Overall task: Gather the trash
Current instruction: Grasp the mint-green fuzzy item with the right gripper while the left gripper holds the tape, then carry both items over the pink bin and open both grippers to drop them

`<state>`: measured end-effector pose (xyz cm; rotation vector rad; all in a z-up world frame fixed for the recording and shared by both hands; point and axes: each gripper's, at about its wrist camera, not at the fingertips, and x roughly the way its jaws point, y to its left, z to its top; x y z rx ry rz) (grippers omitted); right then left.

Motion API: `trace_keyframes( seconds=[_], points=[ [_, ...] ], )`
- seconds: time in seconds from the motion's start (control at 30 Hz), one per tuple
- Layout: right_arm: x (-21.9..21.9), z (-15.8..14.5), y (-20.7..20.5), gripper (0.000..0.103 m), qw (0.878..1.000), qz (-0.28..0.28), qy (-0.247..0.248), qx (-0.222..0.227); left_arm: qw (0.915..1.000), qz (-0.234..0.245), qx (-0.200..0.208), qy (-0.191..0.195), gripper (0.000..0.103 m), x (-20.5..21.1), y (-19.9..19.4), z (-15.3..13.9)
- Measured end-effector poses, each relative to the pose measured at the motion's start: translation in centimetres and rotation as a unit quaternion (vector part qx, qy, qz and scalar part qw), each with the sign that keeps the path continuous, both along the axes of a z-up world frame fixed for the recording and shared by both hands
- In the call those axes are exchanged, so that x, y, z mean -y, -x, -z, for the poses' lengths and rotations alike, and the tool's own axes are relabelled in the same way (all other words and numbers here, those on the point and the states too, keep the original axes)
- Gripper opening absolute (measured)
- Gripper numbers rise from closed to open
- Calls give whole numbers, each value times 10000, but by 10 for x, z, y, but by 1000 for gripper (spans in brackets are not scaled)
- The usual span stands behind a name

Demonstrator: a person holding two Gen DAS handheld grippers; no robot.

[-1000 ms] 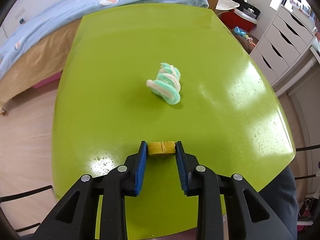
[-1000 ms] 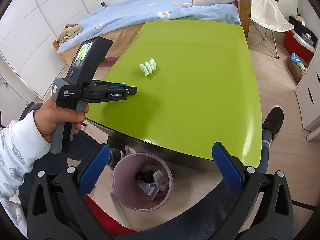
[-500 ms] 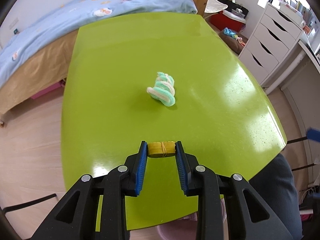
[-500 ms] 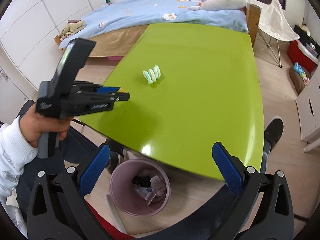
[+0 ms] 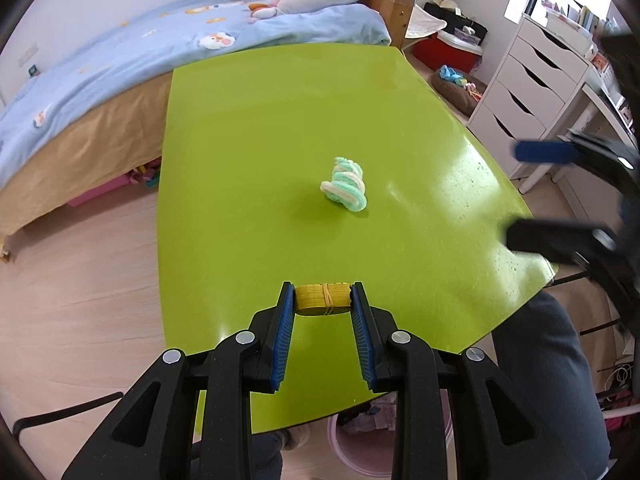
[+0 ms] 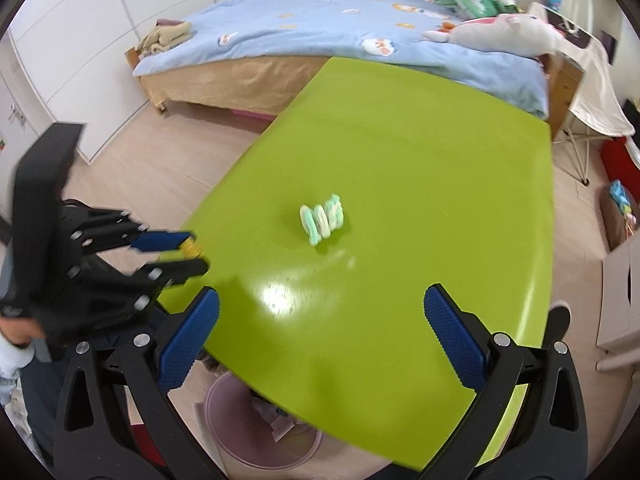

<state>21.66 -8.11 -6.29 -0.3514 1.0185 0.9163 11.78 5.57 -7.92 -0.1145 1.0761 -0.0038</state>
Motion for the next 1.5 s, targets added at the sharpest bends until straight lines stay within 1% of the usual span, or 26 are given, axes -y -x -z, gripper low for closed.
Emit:
trace_keyframes(
  seconds=[0.2,0.37,0.4,0.5,0.53,0.57,0.6,0.63,0.67,0.7,0.73,0.8,0.83,0.9,1.17,1.33,1.5],
  points=[
    [-42,18,-20,100,9985,-421,344,83,10000,-8,32,82,28,-6,4,-2],
    [-70,41,-29,98,9952,-665,699,148,9999,-10,11,140,28,-11,6,1],
    [-75,47,-30,92,9942,-721,781,156,9999,-12,12,154,28,-12,7,1],
    [-86,62,-34,77,9917,-739,1042,149,9998,5,14,197,28,-13,7,1],
    [-88,65,-35,70,9913,-724,1090,141,9998,9,14,211,28,-14,7,2],
    [-90,68,-37,67,9912,-698,1120,103,9997,5,16,229,28,-14,7,2],
    [-92,69,-37,60,9912,-685,1131,96,9997,3,17,240,28,-14,7,2],
    [-93,71,-37,50,9911,-685,1141,76,9997,8,17,249,28,-14,7,2],
    [-94,72,-36,44,9909,-690,1150,67,9997,11,17,255,28,-14,8,3],
    [-94,72,-35,34,9907,-675,1175,82,9996,13,16,265,28,-14,8,3],
    [-94,73,-35,27,9908,-645,1186,81,9996,13,15,271,28,-14,8,3],
    [-93,71,-34,17,9909,-592,1203,97,9996,17,15,277,28,-14,8,4],
    [-92,70,-34,15,9911,-560,1202,122,9996,17,13,275,28,-15,8,4],
    [-88,69,-36,12,9919,-494,1165,152,9997,24,12,263,28,-14,8,4],
    [-54,48,-25,11,9961,-192,830,225,9998,69,-2,163,28,-7,10,2],
    [-22,34,-2,11,9978,-114,596,255,9998,136,9,132,28,-1,14,-2],
    [14,15,29,11,9993,-40,272,271,9995,246,170,70,28,12,27,-13]
  ],
)
